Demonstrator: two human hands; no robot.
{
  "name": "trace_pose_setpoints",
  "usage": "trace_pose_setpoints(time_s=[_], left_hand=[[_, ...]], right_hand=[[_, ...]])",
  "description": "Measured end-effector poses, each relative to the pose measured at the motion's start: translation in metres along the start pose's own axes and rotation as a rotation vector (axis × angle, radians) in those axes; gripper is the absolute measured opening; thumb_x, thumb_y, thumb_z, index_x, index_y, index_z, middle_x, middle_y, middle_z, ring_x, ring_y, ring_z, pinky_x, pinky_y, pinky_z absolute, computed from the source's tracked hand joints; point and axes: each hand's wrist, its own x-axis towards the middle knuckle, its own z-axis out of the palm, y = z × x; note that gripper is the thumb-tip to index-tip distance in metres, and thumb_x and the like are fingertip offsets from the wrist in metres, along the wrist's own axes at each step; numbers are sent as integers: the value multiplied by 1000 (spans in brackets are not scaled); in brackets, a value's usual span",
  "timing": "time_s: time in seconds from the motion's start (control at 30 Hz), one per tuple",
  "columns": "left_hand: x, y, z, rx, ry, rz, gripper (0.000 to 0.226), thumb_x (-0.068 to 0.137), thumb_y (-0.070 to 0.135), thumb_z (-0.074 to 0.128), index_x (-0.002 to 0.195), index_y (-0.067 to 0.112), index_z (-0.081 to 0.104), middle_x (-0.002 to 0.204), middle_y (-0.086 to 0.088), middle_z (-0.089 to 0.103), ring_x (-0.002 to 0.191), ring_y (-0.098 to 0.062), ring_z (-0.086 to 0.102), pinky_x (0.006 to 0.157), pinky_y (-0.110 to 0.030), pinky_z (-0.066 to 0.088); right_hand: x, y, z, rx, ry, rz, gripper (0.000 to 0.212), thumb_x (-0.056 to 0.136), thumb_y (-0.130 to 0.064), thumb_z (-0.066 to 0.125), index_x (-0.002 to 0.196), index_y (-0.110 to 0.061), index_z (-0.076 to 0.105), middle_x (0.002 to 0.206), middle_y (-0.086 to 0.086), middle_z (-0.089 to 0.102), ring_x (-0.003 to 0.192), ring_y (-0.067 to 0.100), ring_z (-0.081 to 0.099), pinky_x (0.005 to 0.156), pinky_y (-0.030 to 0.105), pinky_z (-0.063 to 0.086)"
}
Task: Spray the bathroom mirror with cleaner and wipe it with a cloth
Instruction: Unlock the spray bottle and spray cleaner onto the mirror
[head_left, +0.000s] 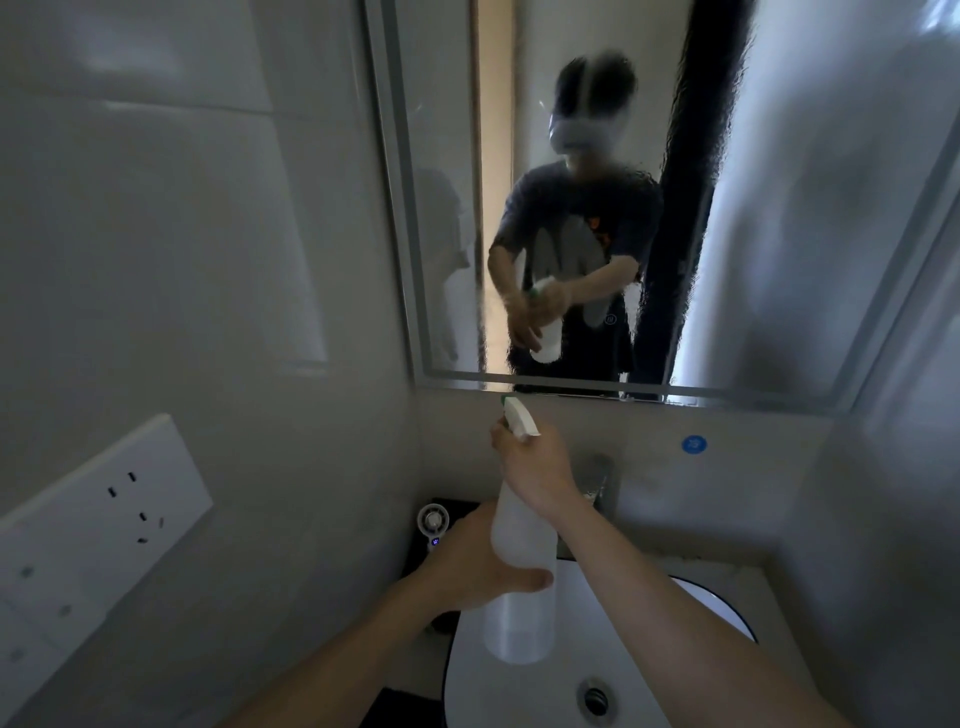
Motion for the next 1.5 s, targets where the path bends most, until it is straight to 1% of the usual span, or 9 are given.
trace_pose_setpoints(time_s=[0.1, 0.2, 0.37, 0.57, 0.77, 1.0, 1.17, 1.33, 1.5], left_hand=[[-1, -6, -4, -12, 21, -7, 76, 65, 52, 89, 130, 42, 51, 119, 23, 66, 111, 5, 62, 98, -35, 57], [-2, -16, -7, -8, 30, -21, 80, 62, 59, 88, 131, 45, 51, 120, 25, 66, 112, 6, 62, 99, -35, 57], [-7, -26, -13, 22, 42, -31, 81, 60, 64, 88, 130, 45, 52, 120, 26, 66, 111, 6, 63, 97, -34, 58], [-2, -30, -22, -14, 93, -52, 95, 52, 71, 88, 134, 40, 52, 123, 24, 65, 113, 3, 63, 99, -36, 57], [3, -8, -36, -70, 150, -27, 86, 56, 59, 89, 129, 31, 54, 120, 16, 67, 110, -4, 65, 96, -39, 58], [3, 7, -48, -113, 231, -41, 90, 50, 67, 85, 125, 26, 56, 115, 12, 68, 104, -7, 67, 91, -40, 60], [2, 2, -53, -112, 212, -45, 89, 50, 68, 86, 124, 27, 58, 115, 11, 69, 104, -7, 68, 90, -41, 61], [6, 9, -56, -134, 205, -28, 93, 49, 68, 86, 128, 27, 58, 117, 12, 70, 105, -8, 68, 91, -40, 61], [14, 29, -64, -166, 236, 25, 91, 48, 65, 87, 125, 27, 58, 116, 11, 71, 105, -8, 69, 91, -40, 61]], right_hand=[[3, -1, 7, -2, -21, 13, 31, 92, -27, 58, 89, 4, 61, 79, 12, 56, 59, 18, 50, 54, 26, 37], [5, -1, 17, 5, -55, 32, 32, 95, -23, 57, 81, 4, 64, 75, 12, 57, 60, 18, 50, 53, 26, 37], [5, 1, 33, 77, -56, 33, 27, 95, -15, 56, 70, -16, 47, 71, 15, 53, 64, 23, 51, 60, 35, 40], [10, -5, 35, 76, 0, -19, 27, 95, -16, 57, 87, 9, 61, 72, 11, 58, 62, 18, 51, 55, 28, 39], [21, -31, 27, 85, 10, -123, 18, 93, -17, 61, 86, -1, 61, 69, 4, 56, 62, 16, 50, 61, 32, 40], [32, -54, 27, 36, 40, -194, 33, 96, -24, 57, 79, 4, 60, 68, 9, 62, 53, 9, 48, 52, 24, 39], [35, -51, 36, 79, 59, -128, 41, 87, -37, 57, 91, 4, 60, 64, 9, 56, 60, 23, 53, 61, 36, 44], [36, -58, 27, 93, 86, -156, 34, 89, -29, 60, 85, 5, 62, 78, 24, 67, 65, 21, 58, 64, 34, 44], [38, -80, 11, 131, 61, -254, 42, 97, -35, 57, 85, 5, 66, 76, 10, 66, 70, 15, 59, 68, 32, 46]])
